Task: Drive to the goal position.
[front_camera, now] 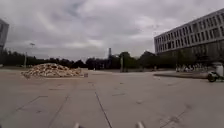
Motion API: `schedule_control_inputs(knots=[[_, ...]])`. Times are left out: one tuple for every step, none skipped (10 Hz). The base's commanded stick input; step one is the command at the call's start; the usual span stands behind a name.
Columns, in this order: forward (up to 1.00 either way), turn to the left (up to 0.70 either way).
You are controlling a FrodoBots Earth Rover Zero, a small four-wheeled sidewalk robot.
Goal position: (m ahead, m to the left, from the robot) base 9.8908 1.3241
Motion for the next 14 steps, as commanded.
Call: schedule_control_inputs(knots=[[0.45,0.00],[0.45,0.00],[0.45,0.00],[0.45,0.00],[0.45,0.00],[0.45,0.00],[0.45,0.00],[0.45,0.00],[0.45,0.00],[0.45,0.00],[0.45,0.00],[0.45,0.00],[0.45,0.00],[0.45,0.00]])
